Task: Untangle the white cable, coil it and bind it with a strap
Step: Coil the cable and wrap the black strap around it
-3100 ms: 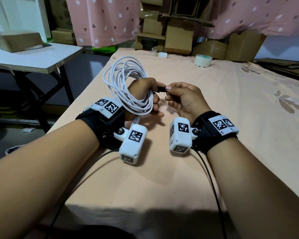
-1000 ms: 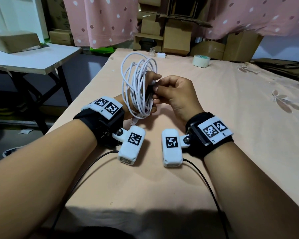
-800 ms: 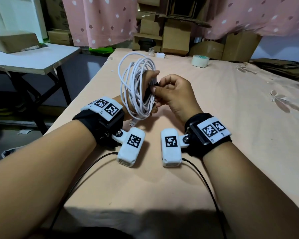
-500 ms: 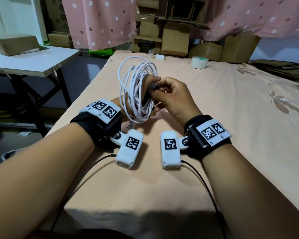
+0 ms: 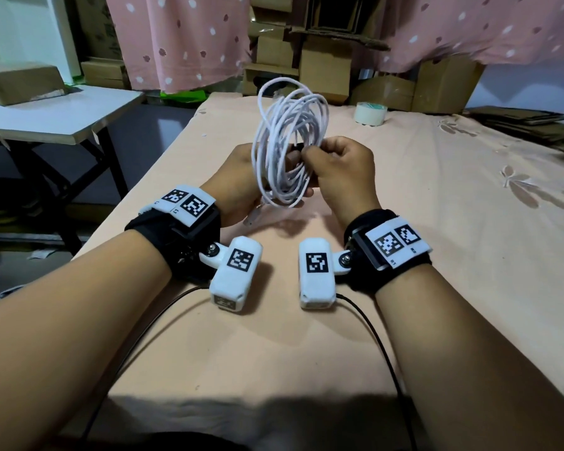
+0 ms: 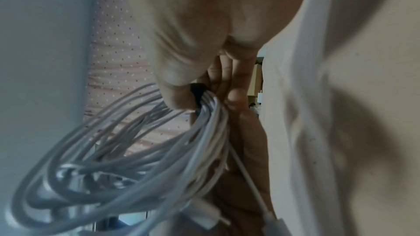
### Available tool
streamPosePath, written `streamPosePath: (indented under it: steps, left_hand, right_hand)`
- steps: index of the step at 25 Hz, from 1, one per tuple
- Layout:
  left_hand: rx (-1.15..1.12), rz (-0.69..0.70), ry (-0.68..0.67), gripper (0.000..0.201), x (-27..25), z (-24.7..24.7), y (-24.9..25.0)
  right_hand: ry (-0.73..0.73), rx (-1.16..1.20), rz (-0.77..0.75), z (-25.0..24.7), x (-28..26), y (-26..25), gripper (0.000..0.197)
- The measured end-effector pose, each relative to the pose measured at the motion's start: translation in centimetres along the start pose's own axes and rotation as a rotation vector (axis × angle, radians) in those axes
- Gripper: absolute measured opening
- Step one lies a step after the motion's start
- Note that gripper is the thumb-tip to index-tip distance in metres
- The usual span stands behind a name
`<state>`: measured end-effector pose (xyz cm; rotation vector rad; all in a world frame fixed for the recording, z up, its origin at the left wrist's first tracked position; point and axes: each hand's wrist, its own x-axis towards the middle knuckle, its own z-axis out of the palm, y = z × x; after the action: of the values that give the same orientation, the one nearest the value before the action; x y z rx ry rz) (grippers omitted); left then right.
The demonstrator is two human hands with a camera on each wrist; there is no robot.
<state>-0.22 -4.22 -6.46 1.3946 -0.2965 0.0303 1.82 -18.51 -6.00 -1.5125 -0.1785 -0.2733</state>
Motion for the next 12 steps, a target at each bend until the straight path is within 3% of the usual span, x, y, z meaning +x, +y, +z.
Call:
streamPosePath:
  steps: [2, 4, 6, 8, 12]
  left_hand:
    - [0.03, 0.059, -0.025, 0.03, 0.0, -0.3, -0.1]
    - [0.001, 0.046, 0.026, 0.016, -0.1, -0.3, 0.5]
    - [0.047, 0.019, 0.021, 0.057, -0.5, 0.2, 0.9]
    - [0.075, -0.003, 0.035, 0.071, -0.5, -0.2, 0.8]
    - [-0.028, -0.038, 0.086, 0.014, 0.2, -0.9, 0.6]
  right_hand:
    - [-0.017, 0.06, 0.021, -0.1, 0.1, 0.1, 0.027]
    - [-0.046, 0.146, 0.036, -0.2, 0.1, 0.2, 0.025]
    - [-0.073, 0.201, 0.061, -0.3, 0.1, 0.2, 0.023]
    - [-0.098, 0.242, 0.081, -0.3, -0.1, 0.1, 0.024]
    - [-0.182, 0.281, 0.055, -0.3, -0.8, -0.4, 0.047]
